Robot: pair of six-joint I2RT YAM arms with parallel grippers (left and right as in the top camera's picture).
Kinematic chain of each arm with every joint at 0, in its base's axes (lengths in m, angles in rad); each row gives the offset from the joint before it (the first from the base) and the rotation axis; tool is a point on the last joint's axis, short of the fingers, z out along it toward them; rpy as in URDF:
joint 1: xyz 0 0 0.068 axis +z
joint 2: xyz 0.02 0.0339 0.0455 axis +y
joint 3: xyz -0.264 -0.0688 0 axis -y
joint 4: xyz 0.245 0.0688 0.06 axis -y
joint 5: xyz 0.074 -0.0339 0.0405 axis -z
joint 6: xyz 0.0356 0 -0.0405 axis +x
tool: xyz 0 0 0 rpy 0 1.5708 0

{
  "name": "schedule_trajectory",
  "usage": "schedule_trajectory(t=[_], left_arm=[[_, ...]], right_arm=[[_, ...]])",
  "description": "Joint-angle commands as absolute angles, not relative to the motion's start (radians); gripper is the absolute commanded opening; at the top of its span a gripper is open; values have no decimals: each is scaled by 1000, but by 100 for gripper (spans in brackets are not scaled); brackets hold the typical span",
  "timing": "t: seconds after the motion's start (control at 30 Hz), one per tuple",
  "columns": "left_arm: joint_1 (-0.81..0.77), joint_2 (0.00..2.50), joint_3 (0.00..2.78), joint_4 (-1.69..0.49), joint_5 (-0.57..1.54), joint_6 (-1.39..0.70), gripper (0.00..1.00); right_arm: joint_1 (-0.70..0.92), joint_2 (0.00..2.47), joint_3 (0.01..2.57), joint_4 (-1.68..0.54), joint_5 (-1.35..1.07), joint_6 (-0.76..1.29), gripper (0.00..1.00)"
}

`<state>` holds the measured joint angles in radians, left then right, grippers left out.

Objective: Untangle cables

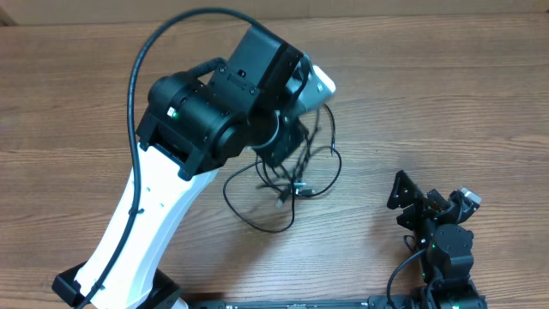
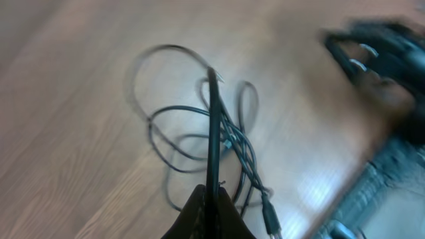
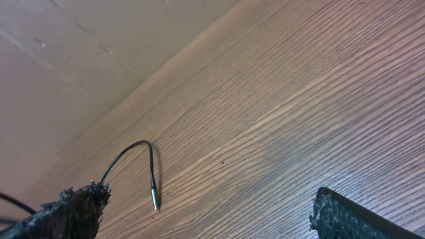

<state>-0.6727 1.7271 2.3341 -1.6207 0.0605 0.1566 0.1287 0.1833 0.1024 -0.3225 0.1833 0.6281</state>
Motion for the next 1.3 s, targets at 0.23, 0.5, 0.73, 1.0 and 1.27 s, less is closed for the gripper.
schedule_trajectory(t=[0.23,0.5,0.73,1.0,1.27], left_arm=[[-703,1741,2333,-1663,525,316,4],[-700,1741,2329,-1689,307,390,4],[-700,1740,2329,-1690,252,442,4],[-683,1740,2329,-1689,256,522,4],[-660,1740,2329,-1689,426,685,4]], right_arm=[[127,181,99,-317,302,621,100],[127,181,100,-230,200,619,100],[127,181,183,-154,-344,389,100],[127,238,550,-532,-364,167,100],[127,475,834,-801,-377,141,100]])
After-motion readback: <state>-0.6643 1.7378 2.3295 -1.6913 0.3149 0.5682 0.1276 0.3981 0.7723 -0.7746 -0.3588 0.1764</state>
